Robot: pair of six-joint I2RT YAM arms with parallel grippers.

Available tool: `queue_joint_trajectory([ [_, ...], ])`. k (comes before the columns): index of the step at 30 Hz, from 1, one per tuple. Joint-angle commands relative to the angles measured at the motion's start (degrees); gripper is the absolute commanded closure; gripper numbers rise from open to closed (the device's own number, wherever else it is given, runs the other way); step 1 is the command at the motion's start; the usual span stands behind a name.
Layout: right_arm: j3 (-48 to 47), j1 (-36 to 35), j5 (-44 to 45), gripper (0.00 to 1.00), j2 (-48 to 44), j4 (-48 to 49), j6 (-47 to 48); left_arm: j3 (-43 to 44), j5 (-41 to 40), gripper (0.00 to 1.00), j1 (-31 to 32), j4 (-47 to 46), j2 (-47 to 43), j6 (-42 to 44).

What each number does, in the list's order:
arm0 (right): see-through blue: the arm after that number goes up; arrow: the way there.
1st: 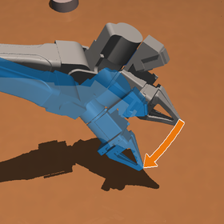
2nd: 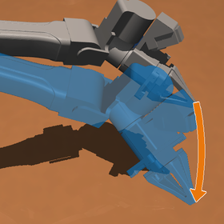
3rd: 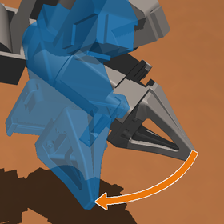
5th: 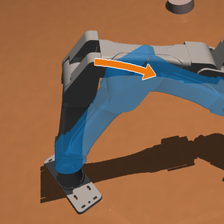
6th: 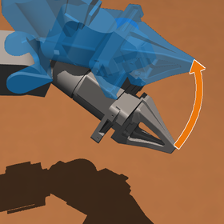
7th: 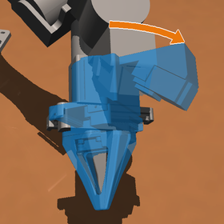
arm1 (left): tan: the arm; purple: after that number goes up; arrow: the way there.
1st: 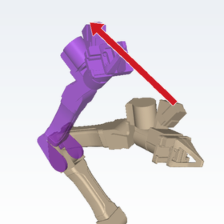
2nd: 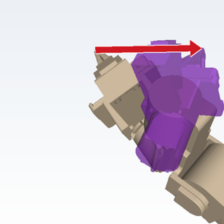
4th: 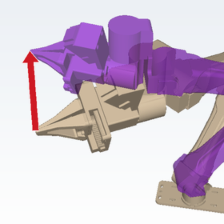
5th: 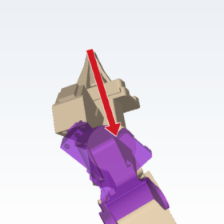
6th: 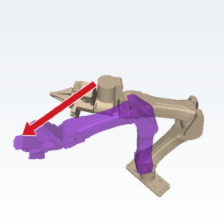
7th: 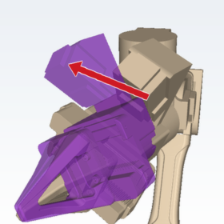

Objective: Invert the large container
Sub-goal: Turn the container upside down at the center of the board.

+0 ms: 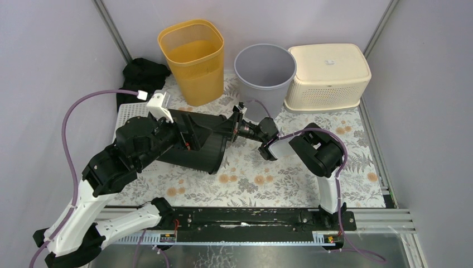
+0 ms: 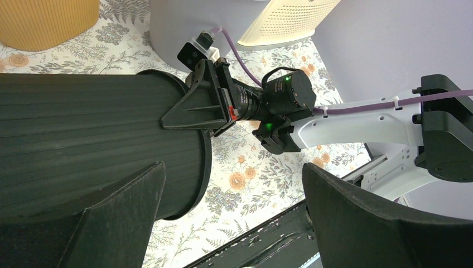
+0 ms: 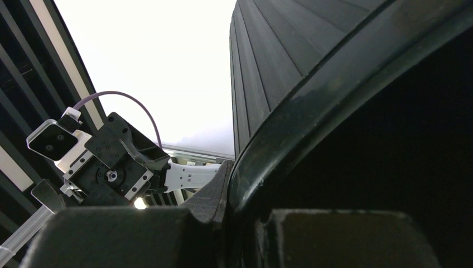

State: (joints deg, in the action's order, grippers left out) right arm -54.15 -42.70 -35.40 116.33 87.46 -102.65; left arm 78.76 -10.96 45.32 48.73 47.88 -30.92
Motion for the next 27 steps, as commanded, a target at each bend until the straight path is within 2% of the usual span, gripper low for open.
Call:
queue_joint_trajectory([
  [1, 0.65, -0.19, 1.16, 1.00, 0.00, 10.43, 1.51, 0.60, -1.31, 0.00, -0.23, -0.29, -0.10, 1.03],
  [5, 3.28, -0.19, 0.55, 0.88, 0.19, 10.44, 2.49, 0.21, -1.50, 0.00, -0.19, -0.52, 0.00, 1.24],
  [12, 8.13, 0.12, -0.17, 0.86, 0.08, 10.33, 4.15, -1.27, -5.20, 0.00, -0.23, -0.16, 0.00, 1.85],
  [21, 11.69, 0.98, -1.02, 0.86, -0.74, 10.33, 5.99, 3.77, -24.66, 0.00, -0.30, 9.66, 3.52, 0.15],
  [27, 12.83, 1.04, -2.02, 0.87, -0.89, 10.36, 6.81, 6.47, -30.63, 0.00, -0.28, 10.99, 4.80, 1.62],
])
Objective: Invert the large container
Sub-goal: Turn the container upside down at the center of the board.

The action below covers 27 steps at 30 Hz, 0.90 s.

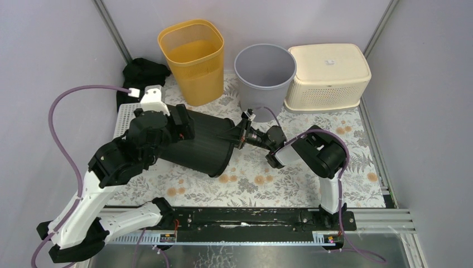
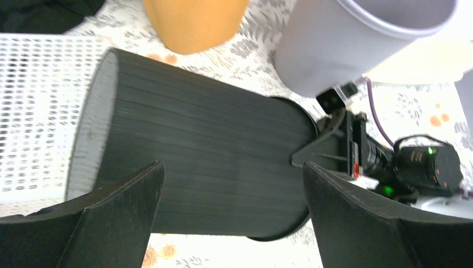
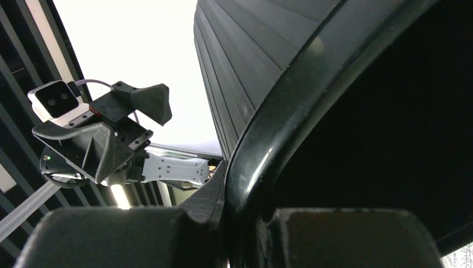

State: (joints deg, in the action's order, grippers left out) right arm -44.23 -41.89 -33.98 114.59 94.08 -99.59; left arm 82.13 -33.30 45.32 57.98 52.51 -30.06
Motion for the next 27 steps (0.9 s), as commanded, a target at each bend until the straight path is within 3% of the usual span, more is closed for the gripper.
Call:
queue_joint_trajectory([
  [1, 3.52, 0.32, -3.58, 0.87, 0.69, 3.74, 3.93, 3.39, -8.49, 0.00, -0.32, 1.61, 0.71, 1.17],
  [6, 6.78, 1.07, -4.36, 0.88, 0.31, 3.72, 5.29, 4.62, -7.92, 0.00, -1.54, 0.28, 3.35, 3.82],
  [13, 9.38, 2.14, -5.56, 0.88, 0.36, 3.69, 7.17, 4.27, -1.12, 0.00, -10.35, -1.80, 6.08, 7.31],
  [19, 9.77, 2.26, -6.18, 0.89, 1.26, 3.69, 7.82, 3.35, 11.45, 0.00, -20.81, -2.90, 7.72, 10.26],
  [27, 10.45, 2.68, -6.88, 0.87, 2.68, 3.74, 8.36, -0.70, 24.80, 0.00, -22.03, -5.81, 7.98, 8.84],
])
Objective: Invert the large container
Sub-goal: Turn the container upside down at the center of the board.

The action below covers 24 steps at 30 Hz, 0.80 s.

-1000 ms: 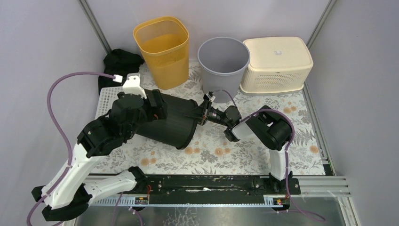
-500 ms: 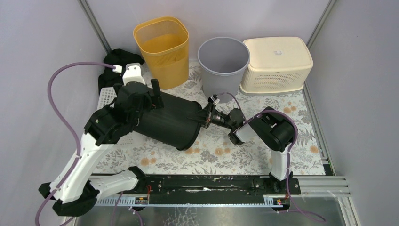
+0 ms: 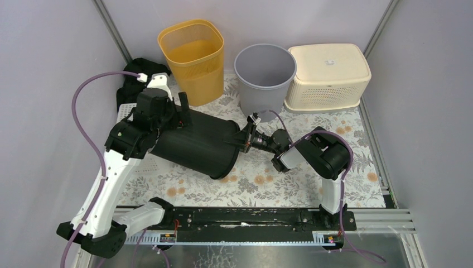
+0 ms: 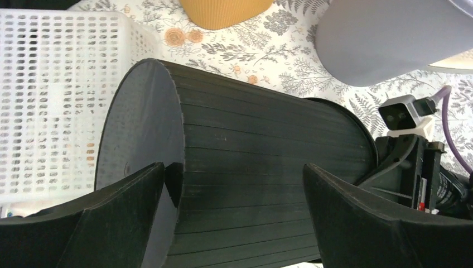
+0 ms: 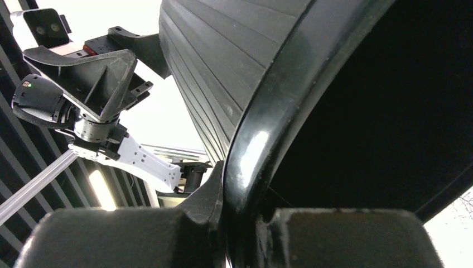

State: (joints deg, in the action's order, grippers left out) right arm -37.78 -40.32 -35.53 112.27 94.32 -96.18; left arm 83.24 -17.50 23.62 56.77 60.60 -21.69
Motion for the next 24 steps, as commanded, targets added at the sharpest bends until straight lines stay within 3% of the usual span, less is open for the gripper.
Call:
queue_joint_trajectory([
  [1, 4.10, 1.19, -5.41, 0.86, 5.23, 3.48, 4.87, -2.31, 9.71, 0.00, -0.33, -4.85, -0.26, 0.16],
  [12, 5.23, 2.04, -5.60, 0.52, 5.73, 3.49, 5.10, -4.09, 12.14, 0.00, -0.30, -5.81, -0.84, -0.40],
  [24, 6.13, 2.59, -5.60, 0.49, 5.79, 3.43, 5.30, -5.87, 13.86, 0.00, -0.32, -6.85, -1.38, -0.85],
])
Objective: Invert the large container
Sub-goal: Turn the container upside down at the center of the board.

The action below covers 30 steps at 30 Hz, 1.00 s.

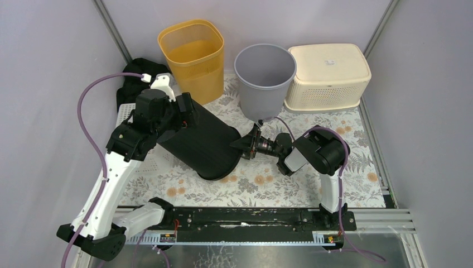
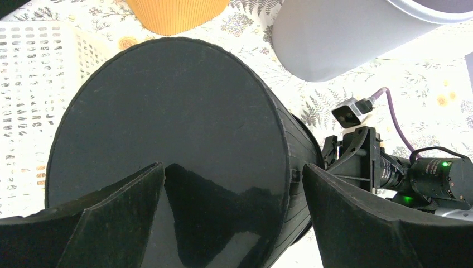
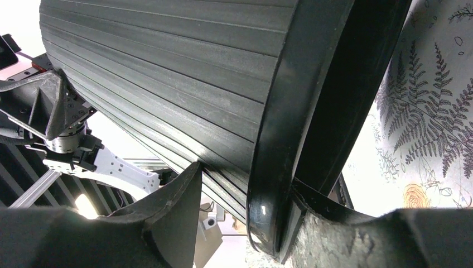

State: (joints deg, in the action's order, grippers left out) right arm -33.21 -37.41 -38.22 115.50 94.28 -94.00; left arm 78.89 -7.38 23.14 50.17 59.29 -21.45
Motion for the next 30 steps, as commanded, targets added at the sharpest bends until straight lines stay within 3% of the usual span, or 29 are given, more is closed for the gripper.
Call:
queue_joint_trajectory([
  [1, 1.65, -0.30, -2.92, 0.49, 2.58, 3.47, 3.09, -1.59, 3.84, 0.00, 0.16, -0.32, -0.04, -1.13],
  [30, 2.80, 0.41, -2.48, 0.47, 4.20, 3.52, 3.52, -2.16, 5.46, 0.00, 0.16, -1.04, -0.69, -1.31],
])
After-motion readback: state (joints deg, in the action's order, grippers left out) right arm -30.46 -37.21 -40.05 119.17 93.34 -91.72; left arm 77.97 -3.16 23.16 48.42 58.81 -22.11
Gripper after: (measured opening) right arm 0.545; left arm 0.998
